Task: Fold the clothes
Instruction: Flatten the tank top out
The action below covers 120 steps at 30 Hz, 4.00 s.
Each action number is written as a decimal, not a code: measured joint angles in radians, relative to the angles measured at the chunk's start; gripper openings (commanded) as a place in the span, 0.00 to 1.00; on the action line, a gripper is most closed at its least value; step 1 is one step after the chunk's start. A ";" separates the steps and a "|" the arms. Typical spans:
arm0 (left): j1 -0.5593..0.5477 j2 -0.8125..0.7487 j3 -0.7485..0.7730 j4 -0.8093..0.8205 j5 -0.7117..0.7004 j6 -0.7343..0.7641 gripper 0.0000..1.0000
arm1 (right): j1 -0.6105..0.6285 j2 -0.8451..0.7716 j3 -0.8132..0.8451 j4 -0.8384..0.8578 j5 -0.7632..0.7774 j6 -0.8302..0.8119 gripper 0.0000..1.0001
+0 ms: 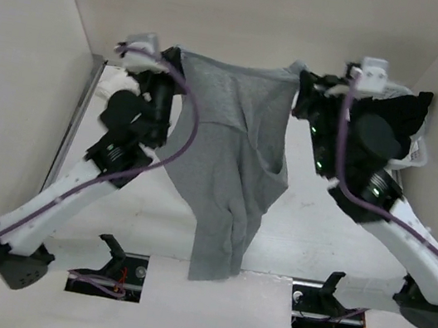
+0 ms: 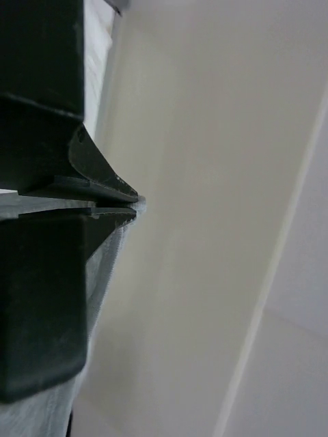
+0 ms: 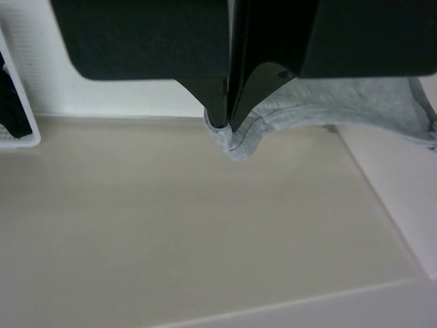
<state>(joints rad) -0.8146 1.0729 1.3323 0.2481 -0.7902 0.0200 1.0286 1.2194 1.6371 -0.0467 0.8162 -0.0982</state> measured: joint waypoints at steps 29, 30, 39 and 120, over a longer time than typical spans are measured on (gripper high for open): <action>-0.062 0.016 -0.741 -0.595 0.387 -0.786 0.24 | -0.478 0.159 -0.797 -0.046 -0.576 0.681 0.24; -0.092 -0.005 -0.756 -0.618 0.402 -0.814 0.27 | -0.475 0.148 -0.817 -0.051 -0.569 0.689 0.28; -0.142 0.003 -0.861 -0.628 0.488 -0.962 0.35 | -0.426 -0.144 -1.117 -0.177 -0.486 0.869 0.46; 0.132 0.253 -0.861 -0.205 0.471 -0.734 0.08 | -0.598 0.206 -0.652 -0.279 -0.529 0.752 0.00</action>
<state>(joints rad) -0.6830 1.3262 0.4713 0.0433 -0.3191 -0.7136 0.4305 1.4250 0.9855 -0.3256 0.2871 0.6533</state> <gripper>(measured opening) 0.140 0.006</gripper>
